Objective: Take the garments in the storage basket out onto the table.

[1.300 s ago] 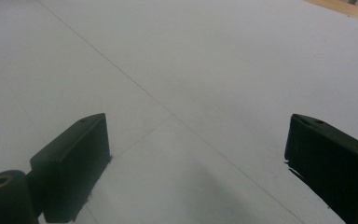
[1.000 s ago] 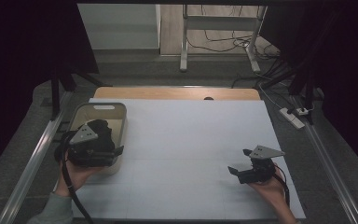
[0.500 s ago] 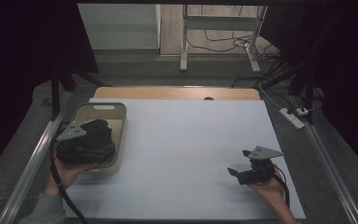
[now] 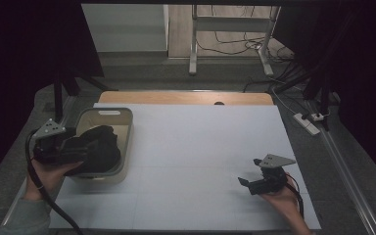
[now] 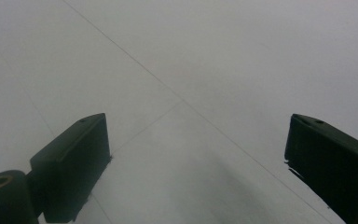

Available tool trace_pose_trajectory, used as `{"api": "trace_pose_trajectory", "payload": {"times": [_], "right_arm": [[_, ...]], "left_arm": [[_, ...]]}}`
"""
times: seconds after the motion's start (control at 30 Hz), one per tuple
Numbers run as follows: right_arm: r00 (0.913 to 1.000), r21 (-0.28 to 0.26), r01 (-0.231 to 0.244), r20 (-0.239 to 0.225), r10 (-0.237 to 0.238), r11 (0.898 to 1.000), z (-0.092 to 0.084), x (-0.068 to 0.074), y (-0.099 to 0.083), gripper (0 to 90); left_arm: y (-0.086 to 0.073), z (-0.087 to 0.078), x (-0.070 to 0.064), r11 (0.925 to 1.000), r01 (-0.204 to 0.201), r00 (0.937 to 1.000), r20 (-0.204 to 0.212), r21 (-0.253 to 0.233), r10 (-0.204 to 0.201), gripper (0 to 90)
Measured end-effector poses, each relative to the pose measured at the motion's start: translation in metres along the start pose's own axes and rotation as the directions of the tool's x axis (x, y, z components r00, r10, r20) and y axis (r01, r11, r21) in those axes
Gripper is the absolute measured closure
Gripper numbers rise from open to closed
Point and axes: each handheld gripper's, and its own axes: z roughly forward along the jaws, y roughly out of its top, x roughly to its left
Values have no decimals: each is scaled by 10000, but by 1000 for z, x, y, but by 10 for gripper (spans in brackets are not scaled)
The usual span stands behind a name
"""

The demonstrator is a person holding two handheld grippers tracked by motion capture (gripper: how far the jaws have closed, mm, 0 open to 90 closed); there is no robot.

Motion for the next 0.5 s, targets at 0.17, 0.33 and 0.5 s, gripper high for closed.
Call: {"api": "trace_pose_trajectory", "payload": {"times": [0.17,0.33,0.5], "right_arm": [[10000,161,-19,18,18,9999,2,0,-1,66],[10000,239,12,26,-13,9997,2,0,-1,65],[10000,320,38,20,-39,9995,3,0,-1,65]], "left_arm": [[0,8,10,9993,55,9999,-105,363,-52,121],[-4,17,23,9965,471,9988,-192,694,-458,113],[-9,24,29,9930,610,9981,-183,1008,-594,108]]}}
